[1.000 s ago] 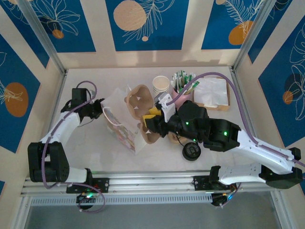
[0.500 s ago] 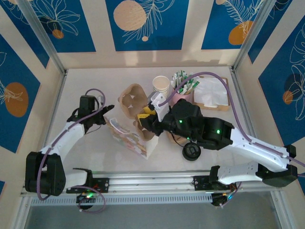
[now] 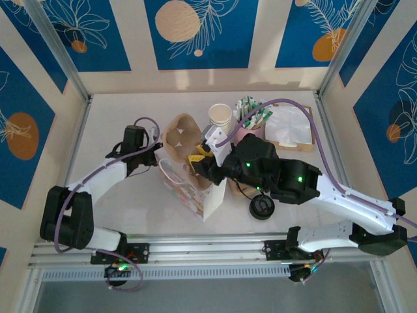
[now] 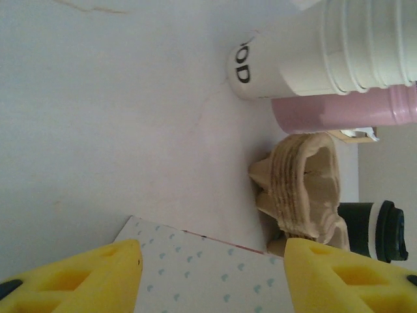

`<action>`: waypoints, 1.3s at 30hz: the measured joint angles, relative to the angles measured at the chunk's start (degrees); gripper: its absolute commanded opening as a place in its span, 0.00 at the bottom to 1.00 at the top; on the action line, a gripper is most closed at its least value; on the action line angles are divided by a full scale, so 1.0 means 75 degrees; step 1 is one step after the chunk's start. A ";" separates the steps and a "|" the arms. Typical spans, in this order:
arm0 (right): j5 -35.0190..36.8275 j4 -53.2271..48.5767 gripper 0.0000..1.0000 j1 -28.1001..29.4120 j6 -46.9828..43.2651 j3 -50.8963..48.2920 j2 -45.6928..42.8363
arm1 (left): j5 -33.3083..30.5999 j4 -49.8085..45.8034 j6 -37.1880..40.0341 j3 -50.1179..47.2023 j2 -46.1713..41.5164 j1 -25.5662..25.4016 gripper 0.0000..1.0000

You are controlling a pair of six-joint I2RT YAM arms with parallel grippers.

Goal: Pack the takeout coffee

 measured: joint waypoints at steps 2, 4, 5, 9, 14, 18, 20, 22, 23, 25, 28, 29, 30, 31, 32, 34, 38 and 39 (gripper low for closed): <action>0.0029 -0.0047 0.31 -0.0017 -0.0012 0.0000 0.0003 | 0.0023 0.0160 -0.0003 0.0035 0.0032 -0.0163 0.60; 0.0064 -0.0090 0.30 -0.0064 -0.0015 0.0000 0.0003 | 0.0052 0.0262 -0.0006 0.0087 0.0117 -0.0274 0.60; 0.0076 -0.0105 0.31 -0.0093 -0.0012 0.0000 0.0006 | 0.0055 0.0291 -0.0003 0.0117 0.0175 -0.0294 0.60; 0.0207 -0.0108 0.30 -0.0248 0.0026 0.0000 0.0096 | 0.0052 0.0321 0.0026 0.0152 0.0312 -0.0315 0.68; 0.0239 -0.0093 0.30 -0.0405 0.0143 0.0009 0.0353 | -0.0157 0.0017 0.0344 0.0230 0.0192 -0.0315 0.89; 0.0262 -0.0090 0.30 -0.0420 0.0137 0.0166 0.0746 | -0.0641 -0.0659 0.0772 0.0525 -0.0143 -0.0315 0.97; 0.0289 -0.0090 0.30 -0.0420 0.0137 0.0248 0.0924 | -0.0991 -0.1008 0.0962 0.0699 -0.0341 -0.0315 0.99; 0.0315 -0.0099 0.30 -0.0420 0.0137 0.0300 0.1043 | -0.1393 -0.1349 0.1096 0.0848 -0.0562 -0.0297 1.00; 0.0321 -0.0099 0.30 -0.0423 0.0137 0.0321 0.1084 | -0.1571 -0.1480 0.1137 0.0892 -0.0664 -0.0280 1.00; 0.0323 -0.0096 0.30 -0.0428 0.0137 0.0356 0.1145 | -0.1888 -0.1725 0.1212 0.0918 -0.0877 -0.0224 1.00; 0.0364 -0.0102 0.30 -0.0434 0.0140 0.0356 0.1174 | -0.2171 -0.2008 0.1241 0.0918 -0.1139 -0.0163 1.00; 0.0379 -0.0108 0.30 -0.0434 0.0140 0.0356 0.1183 | -0.2226 -0.2069 0.1244 0.0918 -0.1201 -0.0149 1.00; 0.0379 -0.0105 0.30 -0.0431 0.0140 0.0356 0.1186 | -0.2279 -0.2133 0.1244 0.0921 -0.1259 -0.0143 1.00; 0.0379 -0.0105 0.30 -0.0431 0.0140 0.0356 0.1186 | -0.2320 -0.2206 0.1244 0.0933 -0.1311 -0.0131 1.00; 0.0382 -0.0105 0.30 -0.0417 0.0137 0.0356 0.1186 | -0.2349 -0.2273 0.1244 0.0947 -0.1341 -0.0125 1.00; 0.0408 -0.0102 0.30 -0.0364 0.0137 0.0356 0.1186 | -0.2407 -0.2401 0.1244 0.1005 -0.1387 -0.0108 1.00; 0.0475 -0.0125 0.30 -0.0119 0.0122 0.0431 0.1186 | -0.2503 -0.2600 0.1241 0.1040 -0.1547 -0.0085 1.00; 0.0525 -0.0125 0.30 -0.0029 0.0099 0.0487 0.1180 | -0.2512 -0.2646 0.1241 0.1043 -0.1597 -0.0082 1.00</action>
